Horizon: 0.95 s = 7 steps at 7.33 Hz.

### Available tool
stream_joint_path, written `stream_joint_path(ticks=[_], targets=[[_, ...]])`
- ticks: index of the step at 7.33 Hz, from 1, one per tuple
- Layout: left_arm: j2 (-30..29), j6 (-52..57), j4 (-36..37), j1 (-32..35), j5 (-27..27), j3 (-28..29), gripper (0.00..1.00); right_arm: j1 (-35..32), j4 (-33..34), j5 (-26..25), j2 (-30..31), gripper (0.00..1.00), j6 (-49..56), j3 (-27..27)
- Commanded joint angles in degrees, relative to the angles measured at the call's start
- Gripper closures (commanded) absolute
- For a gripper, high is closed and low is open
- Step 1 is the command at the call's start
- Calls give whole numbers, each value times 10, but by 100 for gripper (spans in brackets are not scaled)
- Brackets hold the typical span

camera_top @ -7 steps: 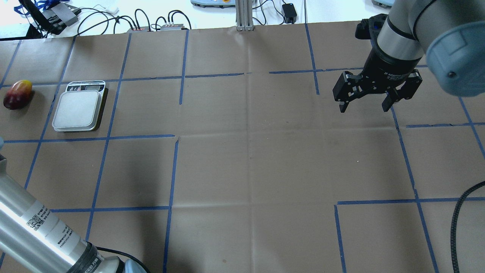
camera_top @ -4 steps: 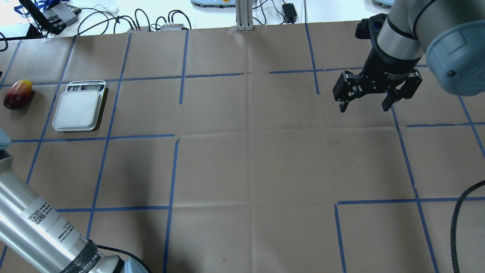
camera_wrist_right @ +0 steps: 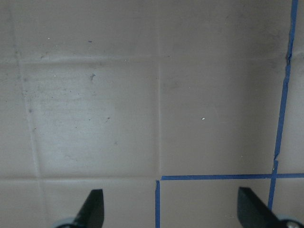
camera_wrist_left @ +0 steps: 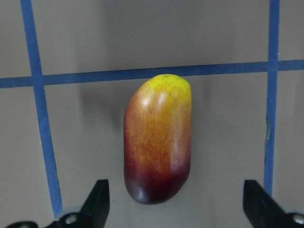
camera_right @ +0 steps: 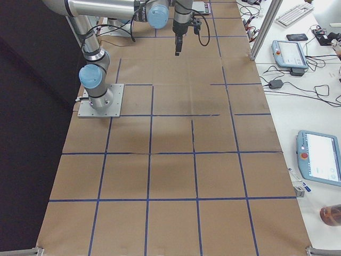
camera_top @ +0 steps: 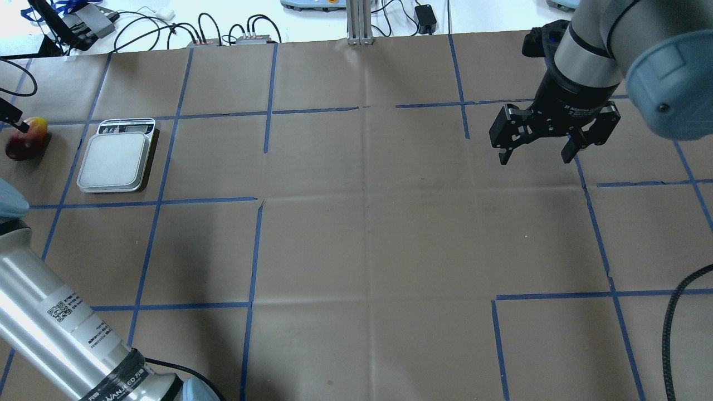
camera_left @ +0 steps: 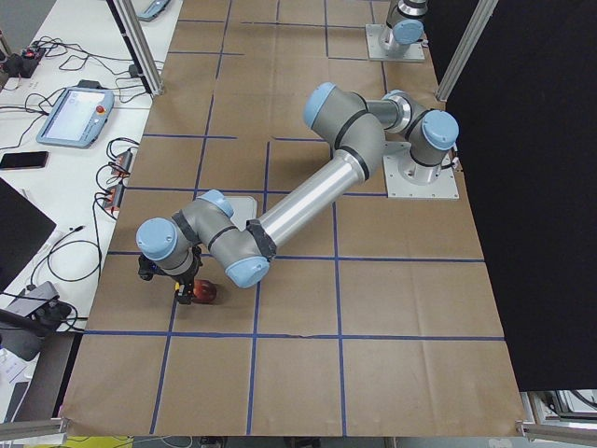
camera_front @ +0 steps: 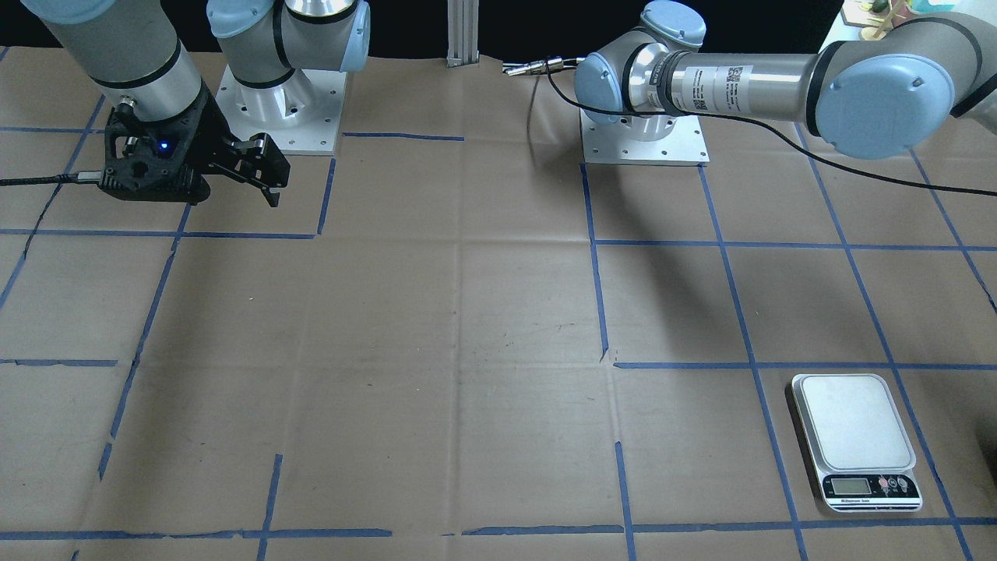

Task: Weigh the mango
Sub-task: 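Lower the left gripper over the mango and close on it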

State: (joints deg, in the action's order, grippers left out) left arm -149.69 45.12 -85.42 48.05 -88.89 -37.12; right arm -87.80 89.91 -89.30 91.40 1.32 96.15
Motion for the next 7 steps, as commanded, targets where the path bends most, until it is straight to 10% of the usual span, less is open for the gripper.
stream_joint_path(ticks=[1,3,5,7], targets=[[-24,0,13,0,-1,0,1,0,0,0,0,0,0,0],[-37,0,17,0,-1,2,1,0,0,0,0,0,0,0],[-36,3,17,0,-3,2,38,0,0,0,0,0,0,0],[-27,4,17,0,-5,6,50,0,0,0,0,0,0,0]])
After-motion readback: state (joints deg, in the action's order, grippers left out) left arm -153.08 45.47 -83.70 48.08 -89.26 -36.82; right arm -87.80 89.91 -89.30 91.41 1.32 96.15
